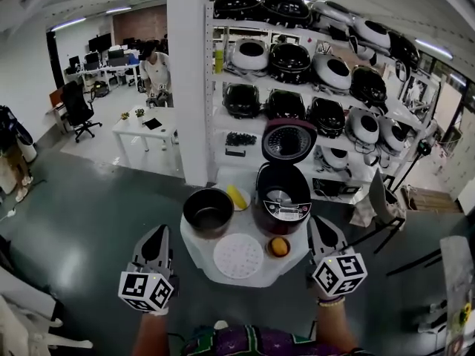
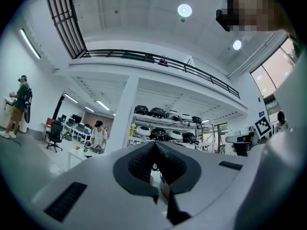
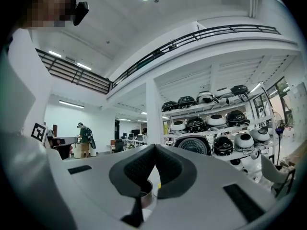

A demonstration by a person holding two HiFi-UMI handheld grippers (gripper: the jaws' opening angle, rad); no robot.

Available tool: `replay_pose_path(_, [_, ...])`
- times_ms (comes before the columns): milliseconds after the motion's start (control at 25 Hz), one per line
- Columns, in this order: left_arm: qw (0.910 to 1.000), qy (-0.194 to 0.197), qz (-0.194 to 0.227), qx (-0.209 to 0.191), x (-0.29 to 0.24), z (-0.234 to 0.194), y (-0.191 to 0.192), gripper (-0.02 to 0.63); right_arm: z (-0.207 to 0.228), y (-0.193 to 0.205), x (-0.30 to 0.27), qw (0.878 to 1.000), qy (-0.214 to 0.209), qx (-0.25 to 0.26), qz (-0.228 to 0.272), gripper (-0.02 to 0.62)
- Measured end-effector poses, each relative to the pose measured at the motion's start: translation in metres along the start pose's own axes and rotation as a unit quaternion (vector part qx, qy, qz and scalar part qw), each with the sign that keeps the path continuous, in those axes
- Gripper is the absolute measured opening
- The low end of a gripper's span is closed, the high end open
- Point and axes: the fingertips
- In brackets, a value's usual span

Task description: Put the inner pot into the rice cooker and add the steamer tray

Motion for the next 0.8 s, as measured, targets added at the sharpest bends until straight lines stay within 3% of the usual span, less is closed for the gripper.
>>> replay_pose_path(320, [0.9999, 0.009, -0.01, 0.008, -0.054, -0.023, 0.013, 0.021, 0.005, 0.012, -0.068, 1.0, -0.007, -0.008, -0.011, 0.008])
replay_pose_path(800, [0.9992, -0.041, -0.004, -0.003, -0.107, 0.021, 0.01, 0.021, 0.056, 0.0, -0.118, 0.996, -0.082, -0.015, -0.01, 0.008])
Point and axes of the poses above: the fingertips, and each gripper's own axes: x backward along the fingers, z to its right, y out of its underside, and after that the axes turned 2 degrees about -x, right-handed
